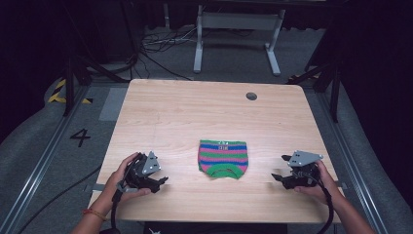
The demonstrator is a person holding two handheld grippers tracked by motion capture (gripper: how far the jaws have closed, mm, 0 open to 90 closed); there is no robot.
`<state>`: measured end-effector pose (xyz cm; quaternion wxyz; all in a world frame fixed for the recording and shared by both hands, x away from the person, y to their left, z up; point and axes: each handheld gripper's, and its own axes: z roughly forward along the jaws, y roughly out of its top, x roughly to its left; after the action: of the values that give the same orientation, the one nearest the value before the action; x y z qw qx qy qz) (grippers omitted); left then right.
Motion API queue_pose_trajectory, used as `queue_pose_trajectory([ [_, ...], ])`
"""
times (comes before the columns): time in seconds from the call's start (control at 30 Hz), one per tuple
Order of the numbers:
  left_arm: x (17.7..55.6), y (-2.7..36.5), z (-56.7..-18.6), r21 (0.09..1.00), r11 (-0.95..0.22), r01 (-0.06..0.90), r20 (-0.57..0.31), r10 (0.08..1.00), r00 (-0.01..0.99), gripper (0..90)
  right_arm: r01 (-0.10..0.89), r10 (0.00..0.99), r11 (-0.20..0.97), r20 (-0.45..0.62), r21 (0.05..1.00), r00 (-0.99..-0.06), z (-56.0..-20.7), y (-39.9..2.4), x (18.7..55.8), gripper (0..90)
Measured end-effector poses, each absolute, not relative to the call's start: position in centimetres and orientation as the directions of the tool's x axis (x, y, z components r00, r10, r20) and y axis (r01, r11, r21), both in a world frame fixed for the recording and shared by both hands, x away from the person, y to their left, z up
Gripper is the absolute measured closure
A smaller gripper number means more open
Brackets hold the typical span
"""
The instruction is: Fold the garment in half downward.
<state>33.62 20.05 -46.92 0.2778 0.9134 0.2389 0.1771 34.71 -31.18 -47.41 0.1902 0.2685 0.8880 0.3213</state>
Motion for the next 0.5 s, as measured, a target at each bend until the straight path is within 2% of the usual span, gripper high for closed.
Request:
queue_pose_trajectory([
  [0.27, 33.0, 22.4, -47.3, 0.607, -0.697, 0.381, 0.171, 0.583, 0.795, 20.3, 0.403, 0.656, 0.608, -0.147, 0.684, -0.74, -48.0, -33.5, 34.2, 21.1],
  [0.5, 32.5, 24.5, -47.8, 0.63, -0.644, 0.435, 0.105, 0.626, 0.773, 19.3, 0.452, 0.697, 0.566, -0.108, 0.69, -0.709, -48.7, -36.9, 32.9, 17.8],
])
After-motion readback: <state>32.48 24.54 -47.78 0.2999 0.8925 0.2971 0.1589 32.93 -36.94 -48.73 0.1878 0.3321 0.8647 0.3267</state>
